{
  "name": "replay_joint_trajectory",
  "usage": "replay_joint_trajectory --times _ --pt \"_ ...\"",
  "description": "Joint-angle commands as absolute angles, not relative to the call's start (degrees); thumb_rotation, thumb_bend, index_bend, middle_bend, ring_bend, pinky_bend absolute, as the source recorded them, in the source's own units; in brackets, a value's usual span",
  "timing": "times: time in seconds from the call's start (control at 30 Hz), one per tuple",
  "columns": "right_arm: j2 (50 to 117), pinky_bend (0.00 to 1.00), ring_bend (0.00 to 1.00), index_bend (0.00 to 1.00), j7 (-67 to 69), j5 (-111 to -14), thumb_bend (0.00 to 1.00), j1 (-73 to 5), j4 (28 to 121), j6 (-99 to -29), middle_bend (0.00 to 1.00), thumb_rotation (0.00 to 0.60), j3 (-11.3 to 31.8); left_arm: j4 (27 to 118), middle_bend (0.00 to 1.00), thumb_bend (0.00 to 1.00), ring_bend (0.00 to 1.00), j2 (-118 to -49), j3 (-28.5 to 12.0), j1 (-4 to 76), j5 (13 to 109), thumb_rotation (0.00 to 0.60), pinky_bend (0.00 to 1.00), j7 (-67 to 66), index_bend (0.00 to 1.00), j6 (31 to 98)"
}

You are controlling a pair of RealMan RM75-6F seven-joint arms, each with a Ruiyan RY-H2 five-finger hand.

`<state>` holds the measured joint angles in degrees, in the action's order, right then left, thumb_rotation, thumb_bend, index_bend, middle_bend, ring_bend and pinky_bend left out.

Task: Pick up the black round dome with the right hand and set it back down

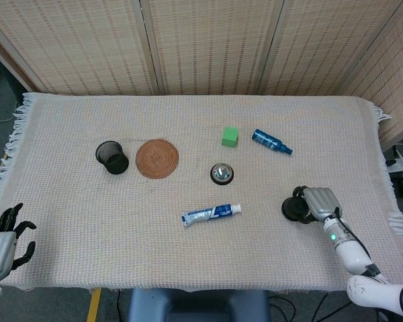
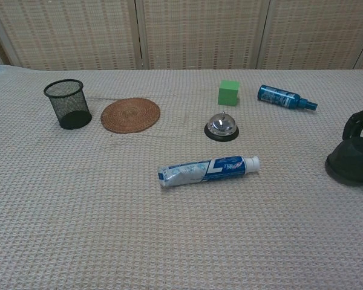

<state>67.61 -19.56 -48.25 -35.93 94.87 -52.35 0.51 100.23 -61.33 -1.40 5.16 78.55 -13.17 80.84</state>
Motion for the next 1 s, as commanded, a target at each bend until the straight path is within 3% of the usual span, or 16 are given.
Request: replay_joint_trajectory --times 0.03,0.4,0.6,0.87,0.93,1.0 --pt "67.40 0.73 0.55 0.47 -18.52 -49.48 0.20 -35.35 95.54 -53.00 0.42 0.600 1.00 100.24 0.00 0.42 0.00 -61.33 -1.39 5.18 78.48 0.600 0.39 -13.15 0.38 80.76" --pt "59.94 0.73 0.55 0.48 -12.97 -62.06 0.20 -29.40 104.14 -59.33 0.42 0.600 -0.34 100.26 0.00 0.42 0.00 -61.23 -1.43 5.22 78.40 0.600 0.39 -13.03 0.38 80.68" --pt "56.12 0.73 0.55 0.48 -17.31 -59.58 0.20 -27.56 106.82 -58.01 0.42 0.600 -3.67 100.29 0.00 0.42 0.00 -61.34 -1.44 5.24 78.44 0.600 0.39 -13.10 0.38 80.70" --pt "57.87 0.73 0.54 0.46 -18.86 -56.22 0.20 -27.31 103.09 -54.78 0.42 0.600 -4.52 100.23 0.00 0.42 0.00 -61.67 -1.25 5.46 78.32 0.600 0.39 -13.66 0.38 80.12" --pt "57.99 0.66 0.43 0.41 -19.40 -55.37 0.20 -27.94 102.14 -52.81 0.40 0.600 -4.74 100.23 0.00 0.42 0.00 -61.69 -1.27 5.48 78.29 0.600 0.39 -13.73 0.38 80.12" --pt "57.76 0.51 0.27 0.33 -19.75 -54.84 0.20 -28.50 101.74 -51.26 0.33 0.600 -4.91 100.22 0.00 0.42 0.00 -61.68 -1.30 5.48 78.25 0.600 0.39 -13.73 0.38 80.16"
